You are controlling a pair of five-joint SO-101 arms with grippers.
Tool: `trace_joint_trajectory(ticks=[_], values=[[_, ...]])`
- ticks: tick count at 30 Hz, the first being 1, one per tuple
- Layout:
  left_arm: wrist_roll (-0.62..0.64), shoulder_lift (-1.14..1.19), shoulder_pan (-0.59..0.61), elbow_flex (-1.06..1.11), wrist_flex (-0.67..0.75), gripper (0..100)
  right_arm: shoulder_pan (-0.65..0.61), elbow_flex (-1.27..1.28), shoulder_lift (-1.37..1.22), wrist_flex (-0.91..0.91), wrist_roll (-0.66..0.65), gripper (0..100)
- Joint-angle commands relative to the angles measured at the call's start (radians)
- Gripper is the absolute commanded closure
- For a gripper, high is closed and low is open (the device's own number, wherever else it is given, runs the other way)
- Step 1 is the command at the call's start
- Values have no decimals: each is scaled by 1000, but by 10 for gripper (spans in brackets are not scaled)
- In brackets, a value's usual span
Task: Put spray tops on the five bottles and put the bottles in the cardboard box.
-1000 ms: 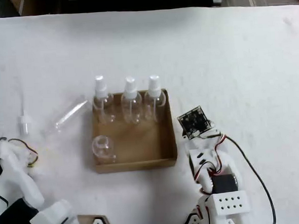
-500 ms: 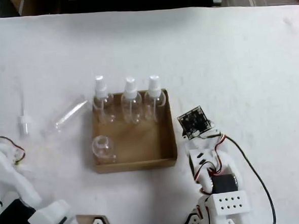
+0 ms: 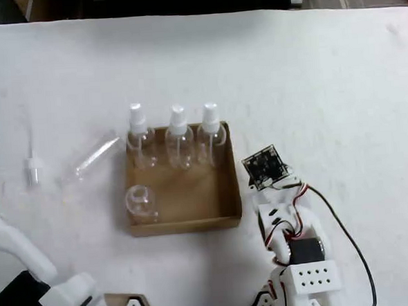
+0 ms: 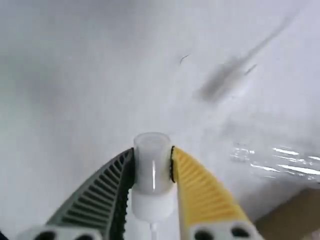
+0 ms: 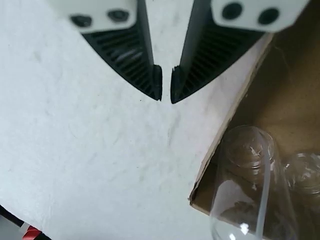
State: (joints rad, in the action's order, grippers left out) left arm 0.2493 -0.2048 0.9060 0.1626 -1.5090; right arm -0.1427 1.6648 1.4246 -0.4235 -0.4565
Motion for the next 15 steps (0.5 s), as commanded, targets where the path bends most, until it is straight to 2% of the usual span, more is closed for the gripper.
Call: trace_joint_trajectory(ticks=[1, 6, 11, 15], values=[[-18, -10, -71, -265, -141, 976, -8, 0, 8, 12, -11, 983], [-106, -12, -159, -427, -264, 976, -8, 0, 8, 12, -11, 983], [-140, -58, -177, -476, -270, 976, -8, 0, 8, 13, -11, 983], [-167, -225, -177, -473, -272, 976, -8, 0, 8, 16, -11, 983]])
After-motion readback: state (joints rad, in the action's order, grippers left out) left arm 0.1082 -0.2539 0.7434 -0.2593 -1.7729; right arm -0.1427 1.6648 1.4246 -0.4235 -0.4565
